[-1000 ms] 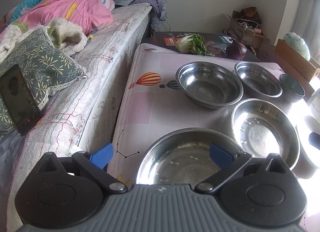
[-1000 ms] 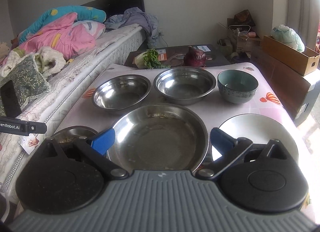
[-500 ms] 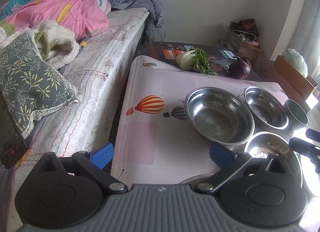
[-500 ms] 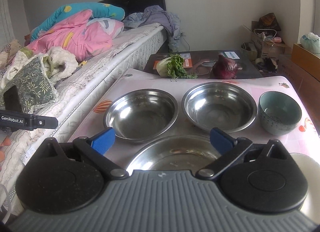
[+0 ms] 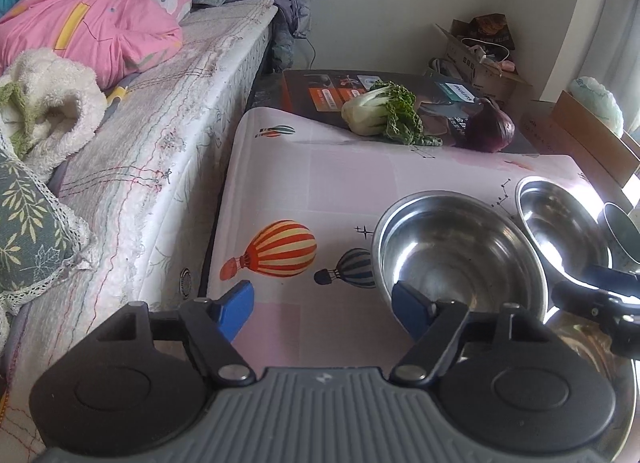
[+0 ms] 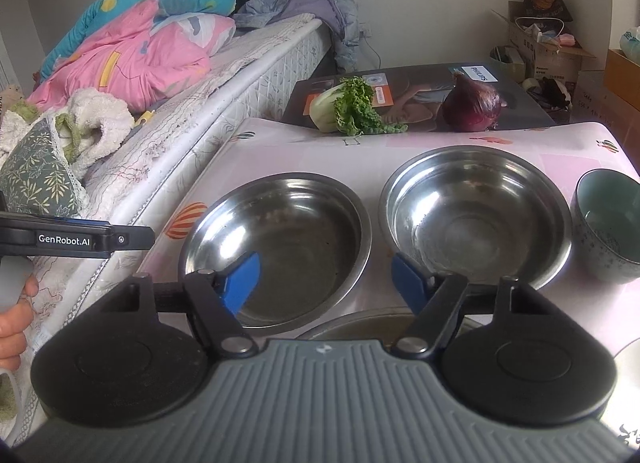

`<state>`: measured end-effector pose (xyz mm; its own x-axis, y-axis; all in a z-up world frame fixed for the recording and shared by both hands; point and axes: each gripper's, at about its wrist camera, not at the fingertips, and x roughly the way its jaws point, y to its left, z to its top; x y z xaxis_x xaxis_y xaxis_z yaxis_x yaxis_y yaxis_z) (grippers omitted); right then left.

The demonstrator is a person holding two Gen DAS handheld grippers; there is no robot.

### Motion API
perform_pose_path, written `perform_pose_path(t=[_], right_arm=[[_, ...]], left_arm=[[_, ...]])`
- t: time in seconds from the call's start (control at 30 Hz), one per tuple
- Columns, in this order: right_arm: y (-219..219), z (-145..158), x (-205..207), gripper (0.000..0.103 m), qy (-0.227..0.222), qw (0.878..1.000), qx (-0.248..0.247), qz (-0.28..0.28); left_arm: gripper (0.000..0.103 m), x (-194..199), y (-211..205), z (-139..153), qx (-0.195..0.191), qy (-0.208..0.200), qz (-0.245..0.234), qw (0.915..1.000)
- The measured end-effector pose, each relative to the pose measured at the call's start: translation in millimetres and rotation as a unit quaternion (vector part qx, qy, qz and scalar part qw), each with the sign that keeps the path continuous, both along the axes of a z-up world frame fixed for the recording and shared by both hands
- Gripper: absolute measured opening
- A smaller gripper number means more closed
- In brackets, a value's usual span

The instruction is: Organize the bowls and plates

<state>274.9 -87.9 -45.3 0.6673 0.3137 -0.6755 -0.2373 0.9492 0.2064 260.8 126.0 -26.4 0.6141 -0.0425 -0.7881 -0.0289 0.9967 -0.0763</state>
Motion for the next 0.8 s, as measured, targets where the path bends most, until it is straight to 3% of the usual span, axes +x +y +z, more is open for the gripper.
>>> perform_pose_path(t=[0.07, 0.23, 0.37, 0.43, 0.53, 0.8], right_arm=[[-1, -5, 8, 0.053, 0.009, 1.0, -0.001, -0.004], [-6, -18, 22, 0.042, 0.032, 0.999, -0.001, -0.005], [-9, -26, 31, 0.025, 0.048, 0.999, 0.007, -0.006], [-9, -29, 36, 0.021, 0.056, 0.998, 0.012, -0.006], [-7, -31, 40, 0.017, 0.062, 0.998, 0.02, 0.001], [11, -24, 35, 0.016, 0.06, 0.997, 0.007, 0.04]], left_arm=[[0.068, 11, -5, -8, -0.008, 0.013, -0.011, 0.9998], [0.059, 31, -17, -21, -0.019, 0.041, -0.026, 0.9987], [0.03, 39, -22, -30, -0.03, 0.069, -0.03, 0.9967], [0.027, 40, -22, -33, -0.035, 0.076, -0.028, 0.9961], [0.015, 40, -21, -33, -0.043, 0.081, -0.029, 0.9954], [0.015, 24, 4, -32, -0.074, 0.1, -0.007, 0.9922]])
